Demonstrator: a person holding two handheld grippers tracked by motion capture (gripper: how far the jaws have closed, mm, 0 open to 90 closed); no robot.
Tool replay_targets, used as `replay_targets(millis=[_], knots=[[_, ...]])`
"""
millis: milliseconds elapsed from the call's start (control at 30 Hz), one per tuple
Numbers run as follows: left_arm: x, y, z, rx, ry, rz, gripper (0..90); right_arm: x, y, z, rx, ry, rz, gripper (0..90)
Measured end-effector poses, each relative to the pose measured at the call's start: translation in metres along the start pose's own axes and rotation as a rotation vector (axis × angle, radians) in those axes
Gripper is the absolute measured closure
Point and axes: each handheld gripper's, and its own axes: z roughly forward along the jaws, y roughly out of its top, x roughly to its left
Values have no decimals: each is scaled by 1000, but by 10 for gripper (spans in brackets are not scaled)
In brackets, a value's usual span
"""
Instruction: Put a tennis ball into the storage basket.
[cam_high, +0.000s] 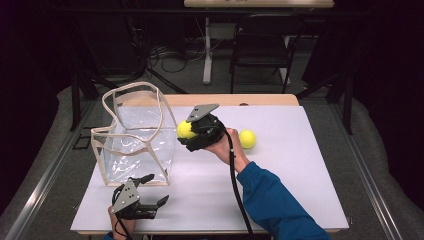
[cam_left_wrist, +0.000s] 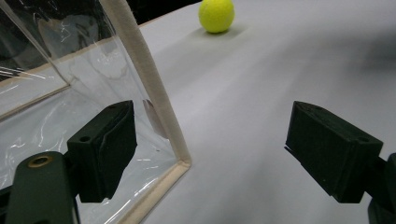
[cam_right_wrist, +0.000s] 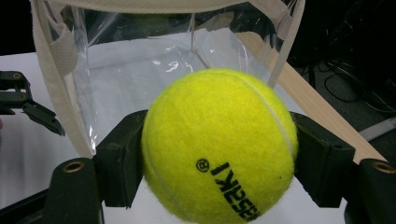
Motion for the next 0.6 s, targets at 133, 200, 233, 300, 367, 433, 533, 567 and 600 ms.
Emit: replay_targets(millis=[133, 200, 233, 300, 367, 433, 533, 567, 600], knots=[[0, 0, 0, -1, 2, 0, 159, -3, 4, -1, -7, -8, 5, 263], [0, 0, 0, -1, 2, 0, 158, -4, 6, -1, -10, -9, 5, 263], [0, 0, 0, -1, 2, 0, 159, -5, 8, -2, -11, -10, 7, 263], [0, 0, 0, -1, 2, 0, 159, -6, 10, -2, -16, -10, 7, 263], [0, 0, 0, 0, 1, 1, 159, -7, 12, -2, -17, -14, 6, 263], [0, 0, 0, -1, 2, 0, 159, -7, 13, -3, -14, -17, 6, 263], [0, 0, 0, -1, 3, -1, 159, -9, 15, -2, -20, -16, 9, 263], [0, 0, 0, -1, 2, 0, 159, -10, 16, -2, -19, -17, 12, 263], [0, 0, 0, 0, 3, -1, 159, -10, 17, -2, -20, -17, 12, 263]])
